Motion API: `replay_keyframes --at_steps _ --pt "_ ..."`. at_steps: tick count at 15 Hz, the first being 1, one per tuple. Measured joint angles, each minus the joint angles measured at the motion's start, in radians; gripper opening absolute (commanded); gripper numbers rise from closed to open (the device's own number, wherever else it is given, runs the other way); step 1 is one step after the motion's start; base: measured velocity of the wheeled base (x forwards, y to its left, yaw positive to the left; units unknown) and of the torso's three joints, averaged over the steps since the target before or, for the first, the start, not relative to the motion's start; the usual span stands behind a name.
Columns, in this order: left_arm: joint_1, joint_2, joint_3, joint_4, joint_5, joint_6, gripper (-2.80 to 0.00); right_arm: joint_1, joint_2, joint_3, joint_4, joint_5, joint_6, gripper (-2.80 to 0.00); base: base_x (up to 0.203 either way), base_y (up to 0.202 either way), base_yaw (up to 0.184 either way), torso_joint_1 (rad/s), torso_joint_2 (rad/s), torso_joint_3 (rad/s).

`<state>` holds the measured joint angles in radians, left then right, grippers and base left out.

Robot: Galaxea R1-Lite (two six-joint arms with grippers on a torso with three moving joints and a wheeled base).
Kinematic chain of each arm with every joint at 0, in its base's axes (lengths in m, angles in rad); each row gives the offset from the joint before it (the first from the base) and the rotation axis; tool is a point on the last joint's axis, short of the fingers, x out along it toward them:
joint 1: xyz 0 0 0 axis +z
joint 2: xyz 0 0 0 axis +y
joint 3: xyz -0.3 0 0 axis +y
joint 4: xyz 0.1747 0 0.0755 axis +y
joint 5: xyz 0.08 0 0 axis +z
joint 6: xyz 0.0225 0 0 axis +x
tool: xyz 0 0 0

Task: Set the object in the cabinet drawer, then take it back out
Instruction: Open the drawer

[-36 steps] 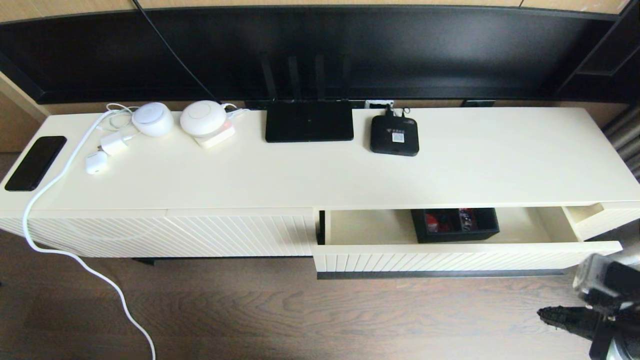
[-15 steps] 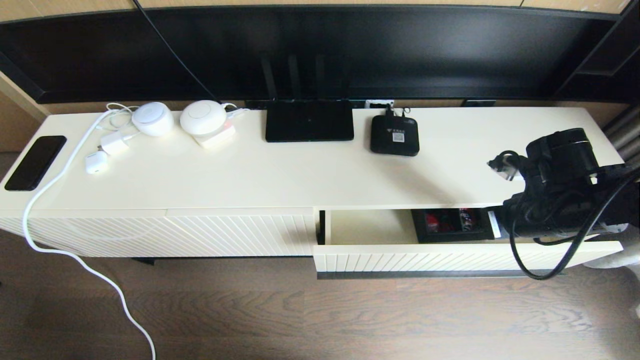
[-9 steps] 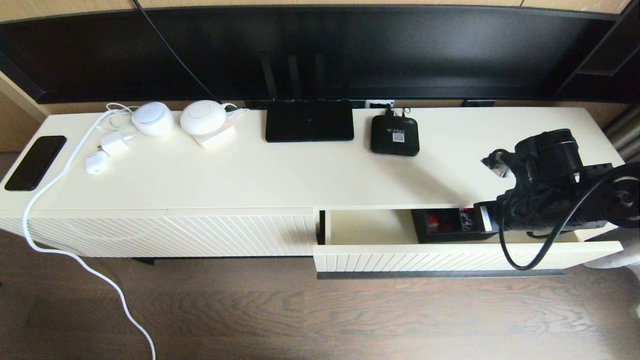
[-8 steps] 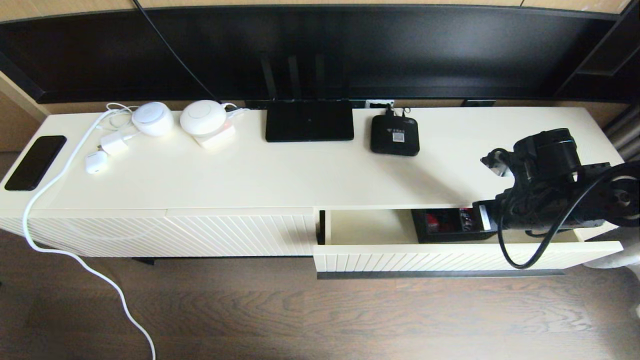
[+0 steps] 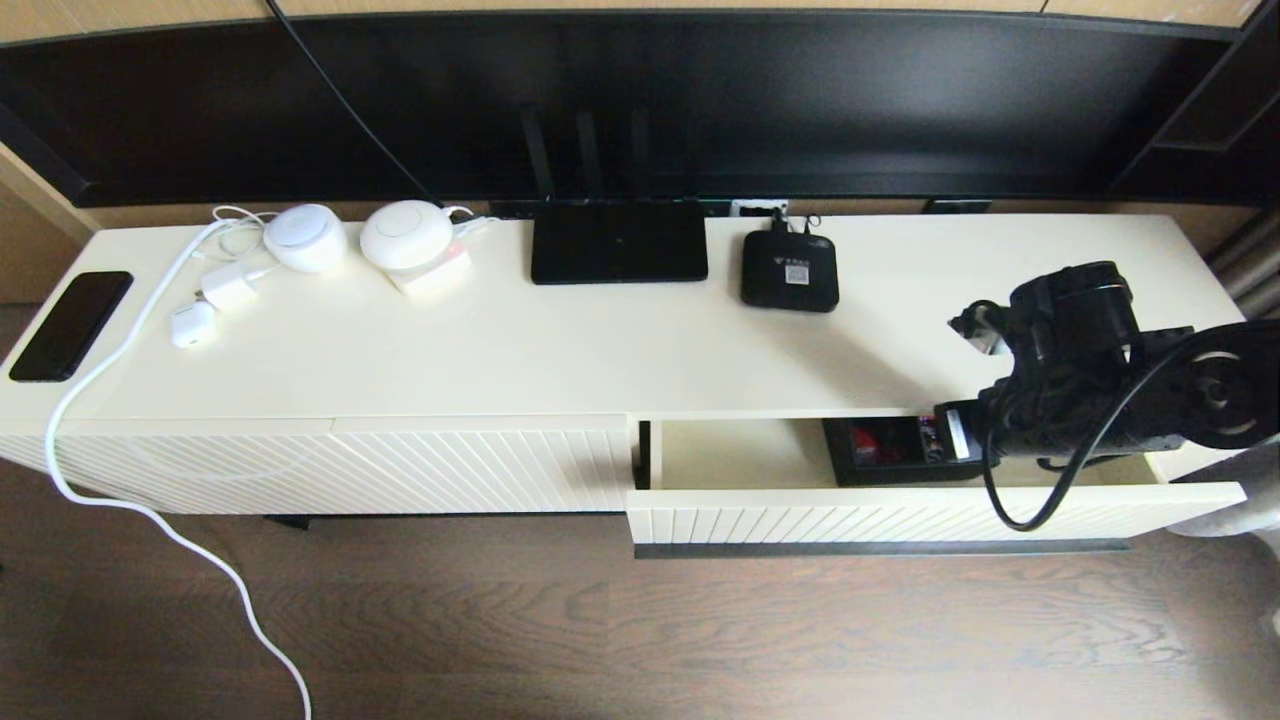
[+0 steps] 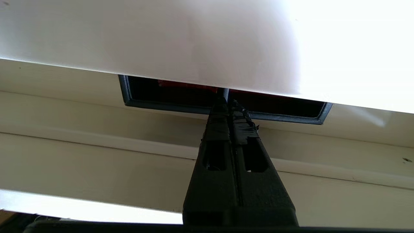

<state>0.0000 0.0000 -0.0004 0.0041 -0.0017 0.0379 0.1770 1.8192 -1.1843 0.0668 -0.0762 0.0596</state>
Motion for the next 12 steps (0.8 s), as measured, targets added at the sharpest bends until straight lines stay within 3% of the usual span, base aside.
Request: replay_keyframes --at_steps 6,12 --pt "0.000 0.000 0.000 0.001 0.000 0.000 -2.80 -0.003 0.020 0.014 0.026 -0.004 -0.002 -2.80 0.000 0.000 0.000 0.000 0.00 0.000" --pt "0.000 0.000 0.000 0.000 0.000 0.000 -2.80 0.000 0.015 0.026 0.143 -0.002 0.001 -2.80 0.000 0.000 0.000 0.000 0.00 0.000"
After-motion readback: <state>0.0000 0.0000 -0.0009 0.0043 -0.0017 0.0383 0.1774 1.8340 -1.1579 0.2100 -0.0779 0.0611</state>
